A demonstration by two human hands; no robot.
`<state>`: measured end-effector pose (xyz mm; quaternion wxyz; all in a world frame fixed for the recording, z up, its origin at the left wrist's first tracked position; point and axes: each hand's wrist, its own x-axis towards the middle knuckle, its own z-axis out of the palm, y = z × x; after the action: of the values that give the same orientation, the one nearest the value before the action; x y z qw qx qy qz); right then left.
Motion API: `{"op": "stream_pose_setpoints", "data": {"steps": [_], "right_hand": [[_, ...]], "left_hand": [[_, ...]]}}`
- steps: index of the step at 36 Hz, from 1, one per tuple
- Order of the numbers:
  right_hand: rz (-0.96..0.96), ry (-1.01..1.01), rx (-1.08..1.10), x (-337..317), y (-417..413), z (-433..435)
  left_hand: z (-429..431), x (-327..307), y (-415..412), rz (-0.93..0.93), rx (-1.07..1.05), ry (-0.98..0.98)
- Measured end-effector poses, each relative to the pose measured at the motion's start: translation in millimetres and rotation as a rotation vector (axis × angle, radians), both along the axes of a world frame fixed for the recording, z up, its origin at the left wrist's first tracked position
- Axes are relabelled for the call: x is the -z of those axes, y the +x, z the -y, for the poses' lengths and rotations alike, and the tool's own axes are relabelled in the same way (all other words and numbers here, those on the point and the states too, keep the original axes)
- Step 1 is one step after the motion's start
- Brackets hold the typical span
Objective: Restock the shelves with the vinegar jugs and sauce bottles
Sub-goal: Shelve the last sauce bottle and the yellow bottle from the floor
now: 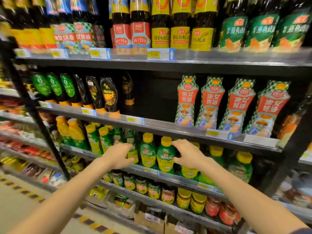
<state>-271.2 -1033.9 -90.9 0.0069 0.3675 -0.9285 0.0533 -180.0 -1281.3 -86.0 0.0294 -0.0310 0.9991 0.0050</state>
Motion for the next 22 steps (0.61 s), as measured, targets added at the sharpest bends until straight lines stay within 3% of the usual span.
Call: {"op": "stream_pose_setpoints", "data": {"steps": [12, 22], "right_hand": [[0.128, 0.177, -0.236, 52.1, 58.8, -37.9], [0.214, 0.291, -0.456, 105.6, 119.1, -13.4]], "left_hand": [[-43.5, 61.2, 136.3, 0.096, -0.321, 0.026], [-71.3, 97.3, 247.7, 0.161, -0.531, 0.119]]}}
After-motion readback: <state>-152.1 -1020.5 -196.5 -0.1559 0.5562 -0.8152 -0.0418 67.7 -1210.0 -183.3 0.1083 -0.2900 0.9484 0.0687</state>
